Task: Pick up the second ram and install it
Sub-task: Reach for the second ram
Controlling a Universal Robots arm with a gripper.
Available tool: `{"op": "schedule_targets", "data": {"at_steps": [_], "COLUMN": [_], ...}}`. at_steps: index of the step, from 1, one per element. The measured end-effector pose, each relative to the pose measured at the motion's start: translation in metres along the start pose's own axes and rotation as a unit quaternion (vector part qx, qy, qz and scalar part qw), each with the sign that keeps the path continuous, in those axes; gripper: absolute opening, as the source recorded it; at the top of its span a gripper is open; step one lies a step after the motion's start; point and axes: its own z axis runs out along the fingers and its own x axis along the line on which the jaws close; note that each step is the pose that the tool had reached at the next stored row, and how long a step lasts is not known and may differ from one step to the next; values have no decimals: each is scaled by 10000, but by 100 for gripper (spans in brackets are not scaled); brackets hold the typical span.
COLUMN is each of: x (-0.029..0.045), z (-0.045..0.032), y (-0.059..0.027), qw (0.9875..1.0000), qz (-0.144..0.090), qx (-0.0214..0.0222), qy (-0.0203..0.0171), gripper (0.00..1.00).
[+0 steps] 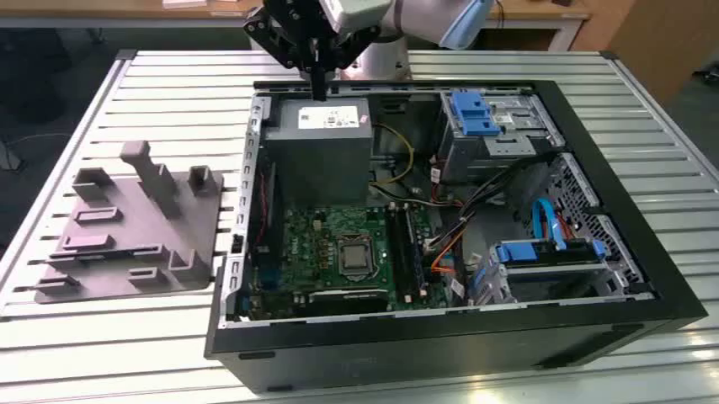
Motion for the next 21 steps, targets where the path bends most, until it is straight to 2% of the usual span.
{"op": "schedule_targets", "data": {"at_steps": [4, 6, 8, 12, 21], "x": [2, 28, 92, 266, 511], "z": [0, -2, -2, -8, -12], "y": [0, -2, -7, -20, -39], "qw": [10000, 10000, 10000, 10000, 10000], "qz": [0, 0, -1, -1, 0], "qx": [0, 1, 0, 0, 0], "qy": [0, 0, -2, -6, -7], "gripper": [11, 11, 11, 11, 11]}}
